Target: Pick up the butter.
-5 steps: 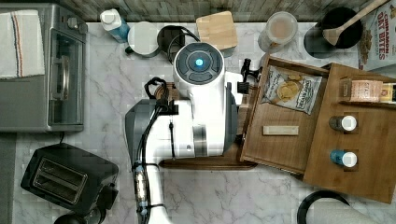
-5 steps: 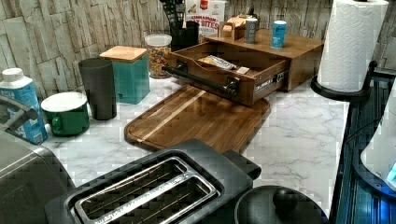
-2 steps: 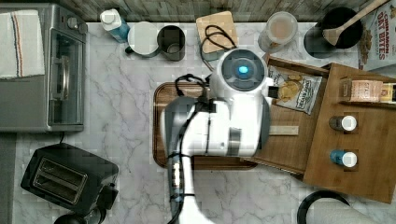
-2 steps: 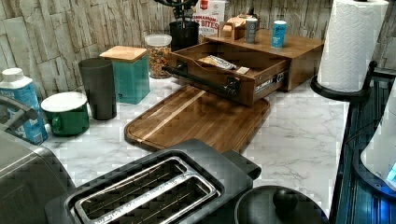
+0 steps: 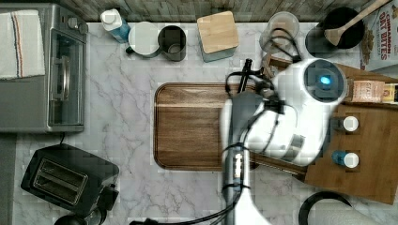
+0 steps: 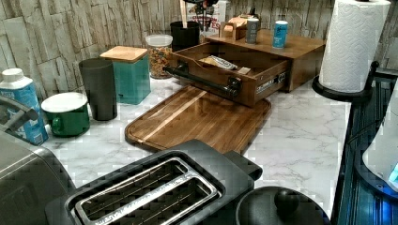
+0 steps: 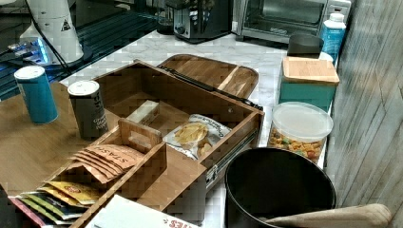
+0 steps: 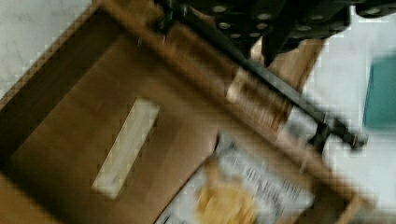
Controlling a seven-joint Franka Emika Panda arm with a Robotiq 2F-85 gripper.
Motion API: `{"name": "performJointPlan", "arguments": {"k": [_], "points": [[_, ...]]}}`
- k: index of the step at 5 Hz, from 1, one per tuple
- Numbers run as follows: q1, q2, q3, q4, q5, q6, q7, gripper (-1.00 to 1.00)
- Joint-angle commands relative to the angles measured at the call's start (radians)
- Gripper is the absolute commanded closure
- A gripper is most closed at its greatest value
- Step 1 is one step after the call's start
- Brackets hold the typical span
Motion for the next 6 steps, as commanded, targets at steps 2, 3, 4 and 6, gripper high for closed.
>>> {"name": "performJointPlan", "arguments": {"k": [2,3,4,6], "points": [[-0.058,-0.059,-0.015,-0.178,-0.031,0.166,0.398,-1.00],[-0.053,-0.072,-0.045,-0.235,-0.042,0.158,0.332,-1.00],[-0.092,-0.071,-0.047,-0.326,-0.120,0.268,0.189,-1.00],[-0.081,0.003,-0.135,-0.316,-0.104,0.342,0.029,-1.00]]}}
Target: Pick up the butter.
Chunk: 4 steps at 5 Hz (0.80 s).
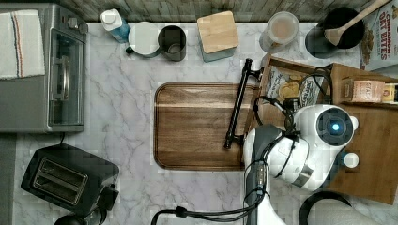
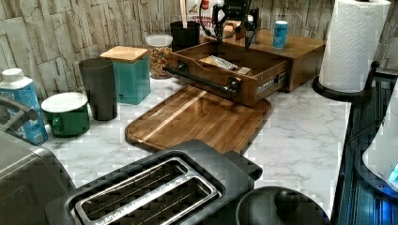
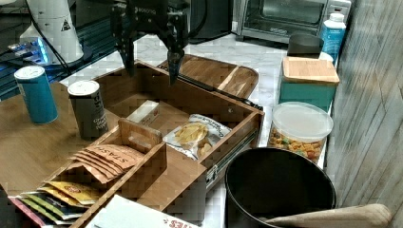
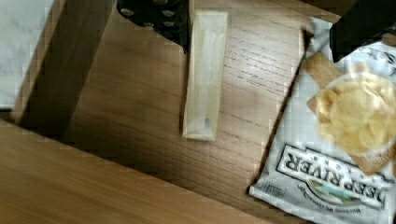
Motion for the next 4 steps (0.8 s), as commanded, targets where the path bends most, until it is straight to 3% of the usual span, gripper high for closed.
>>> {"name": "performJointPlan", "arguments": {"k": [1,2,4], "points": [[-0.049,0.053,-0.054,-0.010,0.079,0.029,-0.205,-1.00],[-0.030,0.079,-0.045,-0.007,0.089,0.104,-0.112,-1.00],[-0.034,0.141,-0.025,0.049,0.171,0.061,-0.119,-1.00]]}}
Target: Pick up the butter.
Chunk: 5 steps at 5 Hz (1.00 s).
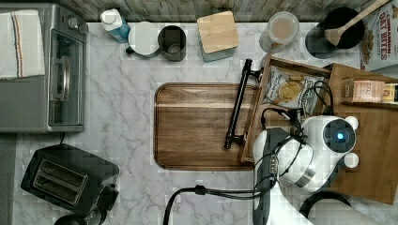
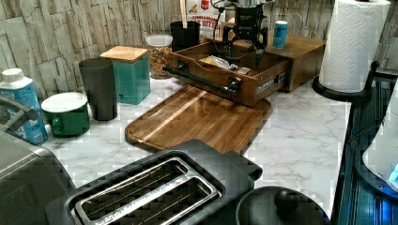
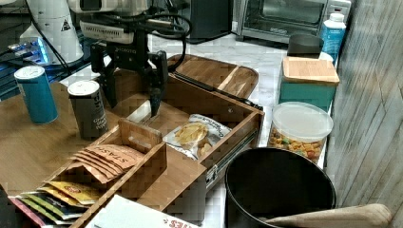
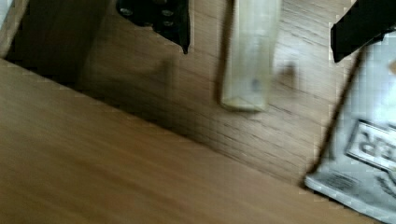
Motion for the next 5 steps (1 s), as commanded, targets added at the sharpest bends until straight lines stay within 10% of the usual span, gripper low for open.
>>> {"name": "performJointPlan", "arguments": {"k": [1,3,4,5], "points": [[-0.013,0.055,0.021,0.081,0.135,0.026,-0.017,-1.00],[0.001,0.076,0.019,0.104,0.121,0.042,0.061,-0.64],[0.010,0.065,0.006,0.108,0.099,0.020,0.074,1.00],[0.010,0.055,0.010,0.092,0.101,0.027,0.061,1.00]]}}
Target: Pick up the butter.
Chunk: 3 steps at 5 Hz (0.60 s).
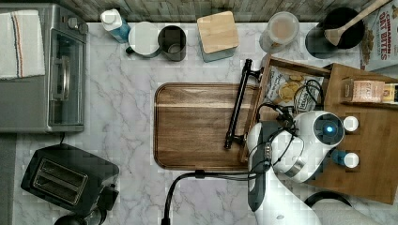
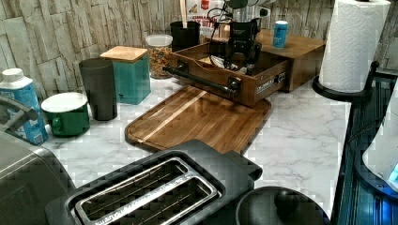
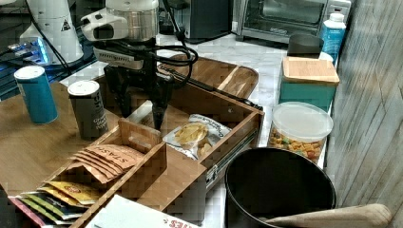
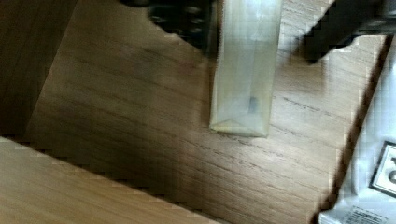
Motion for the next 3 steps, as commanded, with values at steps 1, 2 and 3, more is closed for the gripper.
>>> {"name": "performJointPlan", "arguments": {"k": [1,2,3], "points": [[0.007,-0.057,-0.017,0.071,-0.012,-0.048,0.057,1.00],[0.038,-0.156,-0.041,0.071,-0.065,-0.124,0.079,1.00],[0.066,-0.253,-0.044,0.093,-0.196,-0.194,0.159,1.00]]}}
